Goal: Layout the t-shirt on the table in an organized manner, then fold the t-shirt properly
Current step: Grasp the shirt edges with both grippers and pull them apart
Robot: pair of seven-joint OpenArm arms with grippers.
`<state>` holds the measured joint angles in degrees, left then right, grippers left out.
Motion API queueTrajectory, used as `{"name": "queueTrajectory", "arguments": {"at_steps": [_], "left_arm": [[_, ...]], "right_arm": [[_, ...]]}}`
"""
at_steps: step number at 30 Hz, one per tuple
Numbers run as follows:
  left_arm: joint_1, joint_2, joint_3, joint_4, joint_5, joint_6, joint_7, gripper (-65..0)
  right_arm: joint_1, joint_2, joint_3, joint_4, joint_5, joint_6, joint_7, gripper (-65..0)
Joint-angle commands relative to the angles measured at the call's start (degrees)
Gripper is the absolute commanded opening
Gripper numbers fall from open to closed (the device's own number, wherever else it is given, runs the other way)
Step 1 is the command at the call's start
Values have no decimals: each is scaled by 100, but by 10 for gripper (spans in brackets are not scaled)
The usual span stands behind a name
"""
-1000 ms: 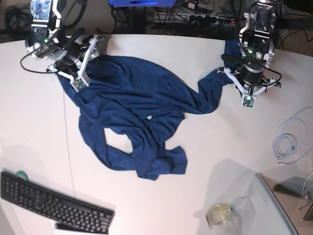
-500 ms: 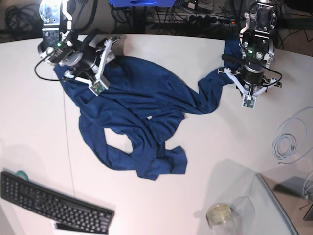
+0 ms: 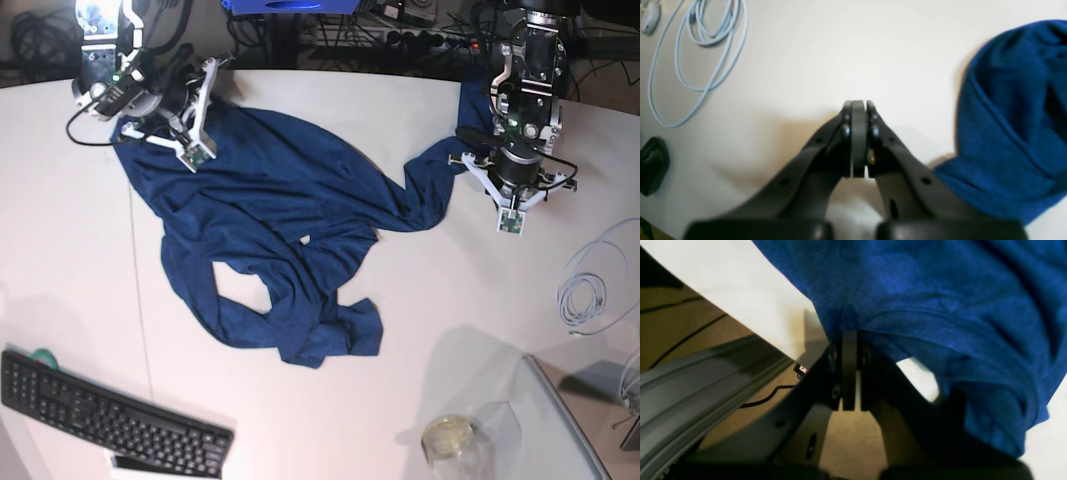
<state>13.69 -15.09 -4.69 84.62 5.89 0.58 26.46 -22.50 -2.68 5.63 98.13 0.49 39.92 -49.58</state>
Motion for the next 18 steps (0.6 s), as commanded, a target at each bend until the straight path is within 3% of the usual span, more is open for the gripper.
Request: {"name": "queueTrajectory", "arguments": {"at_steps": [1,5,7,12,14,18], "left_arm": [[-64,-51,-10,61,22,43,-74,-650],[-240,-34,51,35,22,43,-74,-650],[-319,-34,51,52,22,43,-74,-650],[-442,-34,-10,79,22,43,-74,-650],[-477,-60,-28,79,22,43,-74,-650],[-468,-60,-380,52,13,43,-74,-650]], "right_arm": [[-14,8,4,64,70,8,-48,-641],[4,8,4,73,78,8,-576,-632],[-5,8,13,135,78,8,-708,-594],[-75,-27,444,812,78,8,-998,-338],[-75,-27,602,1181,78,8,-1165,-266],[101,-36,1077,1559,78,8,-1218,-284]]}}
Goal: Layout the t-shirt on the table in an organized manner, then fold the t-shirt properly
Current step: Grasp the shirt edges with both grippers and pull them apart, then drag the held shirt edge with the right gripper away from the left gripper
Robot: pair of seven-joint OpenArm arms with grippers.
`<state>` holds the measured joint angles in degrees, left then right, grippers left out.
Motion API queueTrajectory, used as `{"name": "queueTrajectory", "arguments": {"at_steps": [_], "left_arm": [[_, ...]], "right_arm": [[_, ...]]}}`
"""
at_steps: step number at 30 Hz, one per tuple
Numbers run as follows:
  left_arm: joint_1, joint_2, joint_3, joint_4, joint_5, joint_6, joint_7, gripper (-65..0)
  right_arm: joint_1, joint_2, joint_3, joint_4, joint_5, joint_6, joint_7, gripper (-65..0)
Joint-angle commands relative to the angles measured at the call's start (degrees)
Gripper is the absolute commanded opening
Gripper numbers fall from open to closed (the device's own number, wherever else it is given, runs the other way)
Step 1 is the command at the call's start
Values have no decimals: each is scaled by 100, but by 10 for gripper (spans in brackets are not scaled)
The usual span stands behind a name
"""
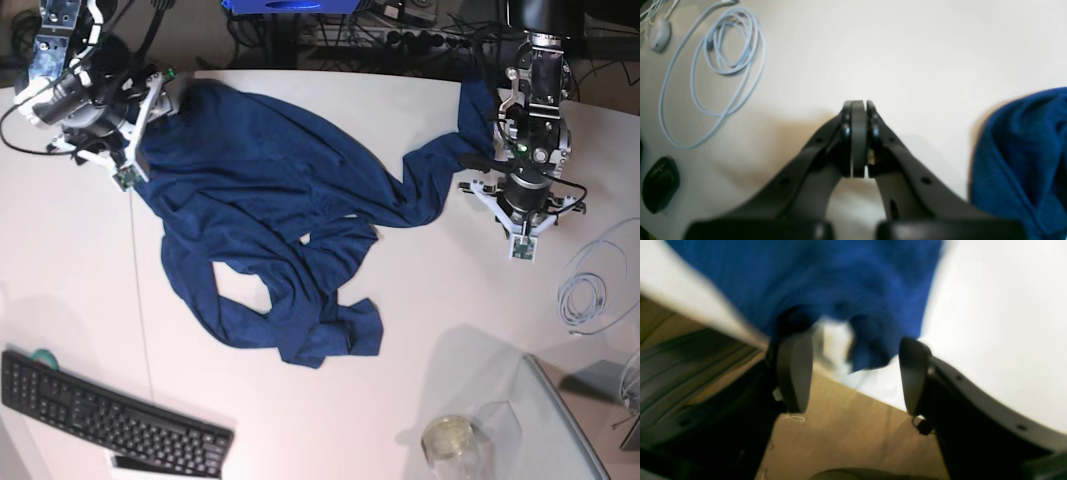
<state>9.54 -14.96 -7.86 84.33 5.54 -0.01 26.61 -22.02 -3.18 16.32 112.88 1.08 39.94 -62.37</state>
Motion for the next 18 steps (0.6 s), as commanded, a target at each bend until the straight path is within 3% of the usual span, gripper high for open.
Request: {"name": "queueTrajectory", "arguments": {"at_steps": [1,4,9,13,18], "left_arm": [[-53,-56,-177,63,48,102,-90,-650],[-9,-47,-291,54,48,102,-90,-650],[9,-47,-291,63,48,102,-90,-650],[17,-47,-291,63,48,102,-90,-650],[17,-20,-282,37,48,102,-90,-650]], "right_arm": [[158,15,52,4,19,6,61,-293],[650,6,52,-479,19,6,70,-374],[1547,-196,52,-1666,-7,6,70,-650],[1732,-161,69,-2484,-16,6,79,-632],[1714,191,61,-3292,-16,6,940,-632]]}}
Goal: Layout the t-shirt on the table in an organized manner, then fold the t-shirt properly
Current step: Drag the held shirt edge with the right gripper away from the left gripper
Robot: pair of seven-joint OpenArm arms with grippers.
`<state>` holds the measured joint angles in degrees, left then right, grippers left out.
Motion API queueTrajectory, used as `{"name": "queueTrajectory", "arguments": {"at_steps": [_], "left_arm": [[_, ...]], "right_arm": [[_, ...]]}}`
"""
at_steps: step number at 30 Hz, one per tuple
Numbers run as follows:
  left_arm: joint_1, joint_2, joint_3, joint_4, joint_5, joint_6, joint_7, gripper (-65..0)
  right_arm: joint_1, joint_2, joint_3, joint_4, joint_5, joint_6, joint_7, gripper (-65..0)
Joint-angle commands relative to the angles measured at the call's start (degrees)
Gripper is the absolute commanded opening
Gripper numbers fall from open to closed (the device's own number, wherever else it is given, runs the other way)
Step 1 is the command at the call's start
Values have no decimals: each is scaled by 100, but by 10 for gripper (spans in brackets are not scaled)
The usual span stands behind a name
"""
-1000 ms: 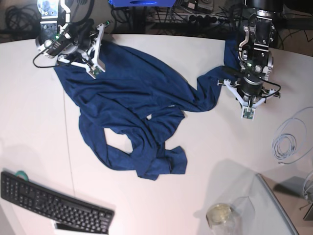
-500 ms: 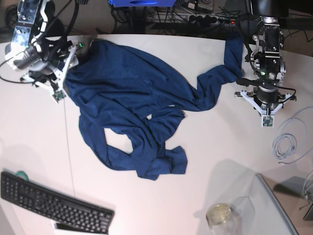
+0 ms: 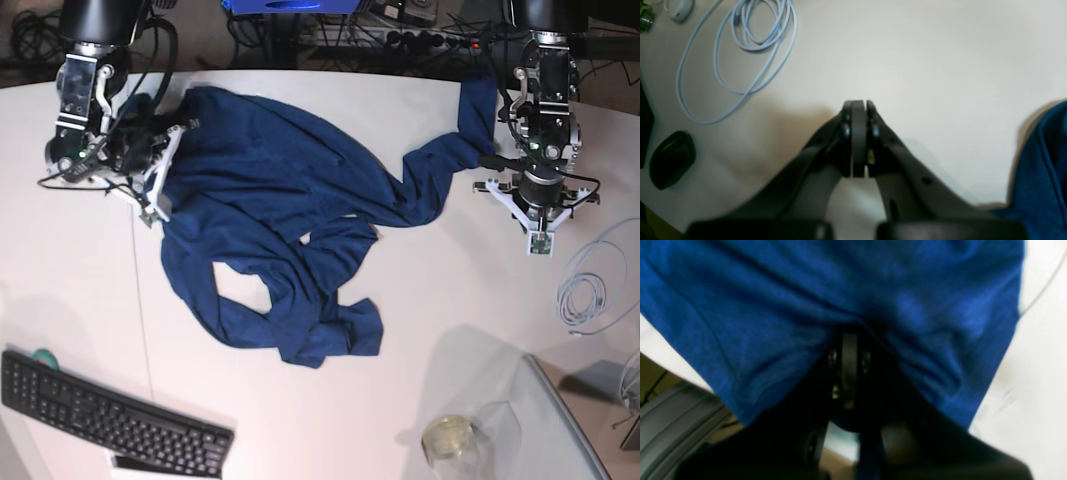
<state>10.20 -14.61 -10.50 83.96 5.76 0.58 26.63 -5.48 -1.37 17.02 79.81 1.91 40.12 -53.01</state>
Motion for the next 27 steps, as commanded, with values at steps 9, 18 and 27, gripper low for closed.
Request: {"name": "queueTrajectory", "arguments": {"at_steps": [9,18,27], "left_arm": [[-66,349,-18,-14,35,43,-92,-650],[172,349,-9,373,35,43,-92,-650],[251,323,-27,408,35,43,-92,-650]], "right_arm": [[271,387,17,-988,-99,-201,488,-632],[578,792,-18,-1155,-99,-210,787,-632],[1800,1196,-27,-2473,-99,-210,998,-632]]}}
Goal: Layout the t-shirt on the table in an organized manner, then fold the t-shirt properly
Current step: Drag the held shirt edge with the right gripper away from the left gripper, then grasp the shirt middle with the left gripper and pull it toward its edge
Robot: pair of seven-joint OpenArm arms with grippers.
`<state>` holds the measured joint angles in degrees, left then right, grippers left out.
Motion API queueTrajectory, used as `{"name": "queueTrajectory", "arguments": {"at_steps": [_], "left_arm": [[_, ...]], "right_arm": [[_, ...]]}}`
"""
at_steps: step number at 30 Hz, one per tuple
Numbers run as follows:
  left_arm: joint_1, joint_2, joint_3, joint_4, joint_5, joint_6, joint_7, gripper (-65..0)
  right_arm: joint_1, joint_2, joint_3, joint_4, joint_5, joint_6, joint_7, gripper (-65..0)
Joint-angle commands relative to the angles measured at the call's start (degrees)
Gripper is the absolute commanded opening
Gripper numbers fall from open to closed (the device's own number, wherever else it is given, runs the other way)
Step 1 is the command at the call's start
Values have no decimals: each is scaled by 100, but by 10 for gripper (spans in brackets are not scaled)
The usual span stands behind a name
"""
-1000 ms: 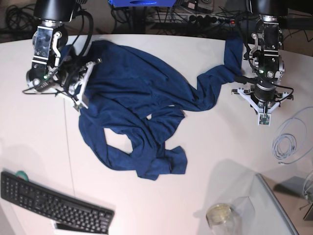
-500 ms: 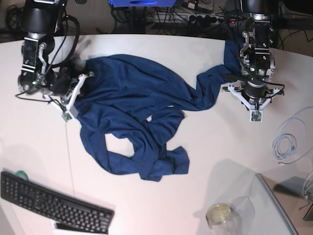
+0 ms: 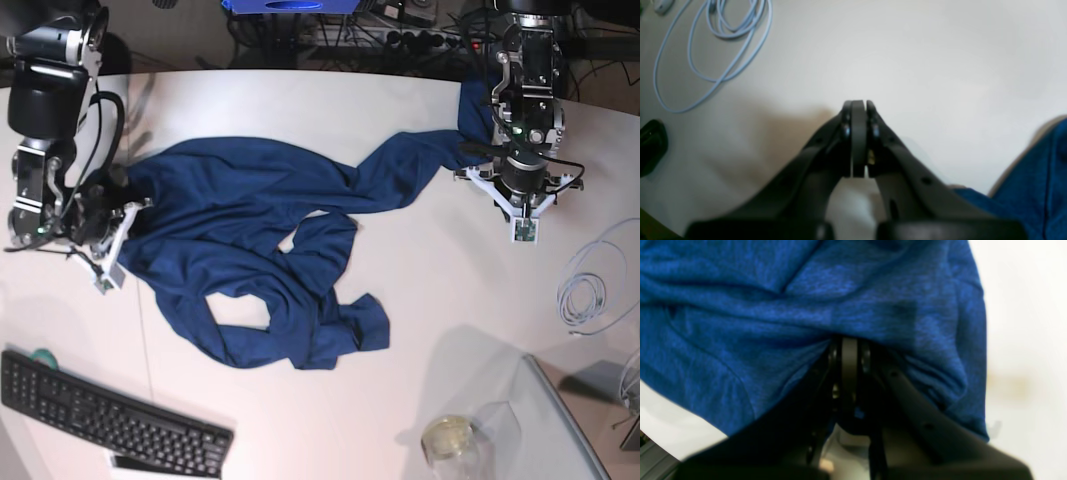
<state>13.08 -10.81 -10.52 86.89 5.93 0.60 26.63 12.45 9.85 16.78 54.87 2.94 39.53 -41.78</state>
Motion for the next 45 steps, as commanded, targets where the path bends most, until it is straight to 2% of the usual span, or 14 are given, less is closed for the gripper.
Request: {"name": "queueTrajectory", "arguments": {"at_steps": [1,4,8,12,16,19,23,27,31,38,45], "left_arm": [[-38,-58,-25,115,18,41,-92,-650],[-38,-58,-25,115,18,41,-92,-650],[-38,-58,-16,115,18,41,-92,-650],[-38,-58,-16,115,18,41,-92,-650],[-38,-58,-68,115,18,41,-92,-650],[33,-58,-77,194,9,41,-101,-650],[191,-58,-51,502,9,41,-479,-650],[252,-22,-25,625,9,41,-786,-650],[252,-22,-16,599,9,41,-813,-650],[261,-22,-16,616,9,41,-813,-650],[261,-22,-16,625,9,41,-813,-650]], "right_arm": [[113,136,-12,-94,-210,-151,-29,-632],[465,259,-12,-516,-210,-151,174,-632],[905,409,-20,-1070,-210,-151,824,-632],[1133,549,-20,-1052,-210,-151,1132,-632],[834,646,24,56,-193,-124,886,-632],[307,585,6,1462,-175,-124,543,-632],[-432,145,6,3256,-193,-115,68,-630],[-1012,-400,-3,4223,-175,-107,-319,-629],[-1249,-796,-3,4223,-193,-107,-336,-629],[-1627,-1165,-20,4021,-167,-98,-345,-629],[-2014,-1156,-732,3607,-193,-98,-301,-629]]}}
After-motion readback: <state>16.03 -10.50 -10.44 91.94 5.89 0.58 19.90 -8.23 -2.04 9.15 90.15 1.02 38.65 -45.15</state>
